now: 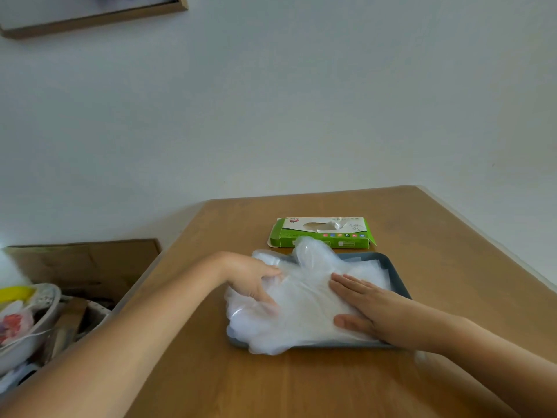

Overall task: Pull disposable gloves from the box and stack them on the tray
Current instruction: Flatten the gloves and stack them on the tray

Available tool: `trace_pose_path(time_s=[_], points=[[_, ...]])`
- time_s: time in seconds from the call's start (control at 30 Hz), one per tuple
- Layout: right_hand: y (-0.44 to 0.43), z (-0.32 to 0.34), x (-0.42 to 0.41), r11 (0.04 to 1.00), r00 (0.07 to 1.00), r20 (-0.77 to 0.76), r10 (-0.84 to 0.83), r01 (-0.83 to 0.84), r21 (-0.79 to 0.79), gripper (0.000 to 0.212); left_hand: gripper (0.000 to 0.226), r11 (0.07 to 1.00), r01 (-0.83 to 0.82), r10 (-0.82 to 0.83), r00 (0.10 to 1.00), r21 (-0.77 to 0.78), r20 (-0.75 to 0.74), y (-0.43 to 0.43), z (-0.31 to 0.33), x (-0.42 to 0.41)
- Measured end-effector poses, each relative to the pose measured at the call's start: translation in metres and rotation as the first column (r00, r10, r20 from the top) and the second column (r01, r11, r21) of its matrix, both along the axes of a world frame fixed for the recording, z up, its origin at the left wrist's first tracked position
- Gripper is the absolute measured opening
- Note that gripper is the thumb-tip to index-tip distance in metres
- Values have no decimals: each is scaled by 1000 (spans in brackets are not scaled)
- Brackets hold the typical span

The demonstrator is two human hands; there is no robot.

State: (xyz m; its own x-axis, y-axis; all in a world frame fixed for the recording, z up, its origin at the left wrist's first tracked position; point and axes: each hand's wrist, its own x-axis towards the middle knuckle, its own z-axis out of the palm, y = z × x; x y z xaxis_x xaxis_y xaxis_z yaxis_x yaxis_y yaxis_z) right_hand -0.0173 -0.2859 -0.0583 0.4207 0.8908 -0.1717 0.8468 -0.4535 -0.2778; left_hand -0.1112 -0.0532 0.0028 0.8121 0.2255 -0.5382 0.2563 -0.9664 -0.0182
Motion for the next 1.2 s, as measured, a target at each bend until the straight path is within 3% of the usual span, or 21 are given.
trace_pose_path(time_s=[0.1, 0.23, 0.5, 0.73, 0.83, 0.9, 1.0, 1.03, 1.1, 1.2], points=[[0, 0, -1, 1000, 1000, 14, 8, -8, -4, 85, 111, 999, 23, -24, 999, -41, -20, 3, -6, -4], [-3, 4, -2, 1000, 1000, 5, 9, -9, -28, 74, 114, 994, 88, -89, 996, -70, -17, 6, -9, -16], [-9, 12, 4, 987, 997, 58, 48, -39, -156, 91, 114, 991, 135, -136, 990, -21, -41, 9, -12, -30], [2, 36, 5, 954, 999, 31, 38, -27, -300, 98, 108, 985, -99, 113, 989, -139, 93, -15, -16, -24], [10, 40, 8, 945, 997, 48, 57, -39, -324, 102, 109, 955, -180, 223, 959, -235, 173, -17, -19, -18], [14, 42, 8, 940, 996, 67, 67, -41, -339, 104, 96, 942, -204, 275, 923, -266, 270, -19, -13, -14], [20, 48, 7, 936, 994, 85, 63, -30, -350, 106, 67, 967, 21, 131, 814, -254, 566, -24, -3, -5], [22, 50, 7, 938, 994, 91, 66, -31, -345, 106, 60, 950, 138, 59, 803, -282, 593, -28, -3, -4], [24, 50, 7, 944, 992, 99, 76, -40, -326, 105, 44, 872, 297, -60, 854, -390, 516, -36, -10, -3], [23, 47, 9, 948, 987, 137, 80, -33, -315, 106, 32, 852, 328, -155, 902, -407, 403, -42, -28, -5]])
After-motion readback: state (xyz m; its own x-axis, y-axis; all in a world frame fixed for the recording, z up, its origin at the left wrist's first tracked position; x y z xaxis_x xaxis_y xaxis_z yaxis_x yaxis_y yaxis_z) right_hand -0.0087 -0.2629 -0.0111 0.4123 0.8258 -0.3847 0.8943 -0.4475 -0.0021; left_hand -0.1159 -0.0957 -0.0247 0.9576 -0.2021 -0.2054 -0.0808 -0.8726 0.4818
